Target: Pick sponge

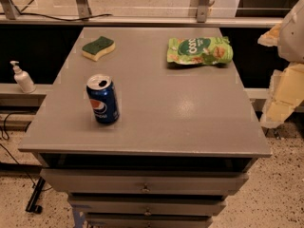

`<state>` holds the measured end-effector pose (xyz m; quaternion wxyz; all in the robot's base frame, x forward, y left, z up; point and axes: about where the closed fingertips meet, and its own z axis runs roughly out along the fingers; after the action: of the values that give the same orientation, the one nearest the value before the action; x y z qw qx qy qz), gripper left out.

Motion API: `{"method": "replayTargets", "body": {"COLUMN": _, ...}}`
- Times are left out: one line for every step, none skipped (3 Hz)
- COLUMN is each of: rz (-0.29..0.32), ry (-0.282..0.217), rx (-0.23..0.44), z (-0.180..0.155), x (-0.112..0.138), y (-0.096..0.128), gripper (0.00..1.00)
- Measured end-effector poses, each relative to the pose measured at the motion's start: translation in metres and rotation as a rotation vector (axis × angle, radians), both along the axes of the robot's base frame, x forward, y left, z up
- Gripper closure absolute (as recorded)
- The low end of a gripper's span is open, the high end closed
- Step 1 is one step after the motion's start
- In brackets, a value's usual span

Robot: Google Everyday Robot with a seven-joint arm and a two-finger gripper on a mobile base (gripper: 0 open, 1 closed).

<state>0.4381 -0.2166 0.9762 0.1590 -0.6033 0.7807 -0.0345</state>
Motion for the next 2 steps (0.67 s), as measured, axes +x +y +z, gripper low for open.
{"method": "replayTargets", "body": {"rz": 0.000, "ry": 0.000, "rx": 0.000, "z": 0.000, "x": 0.000, "y": 0.000, "gripper": 0.00}}
{"method": "replayTargets", "body": {"rz": 0.012, "ry": -0.024, "rx": 0.015, "z": -0.002, "x": 0.012, "y": 0.010, "gripper": 0.00}}
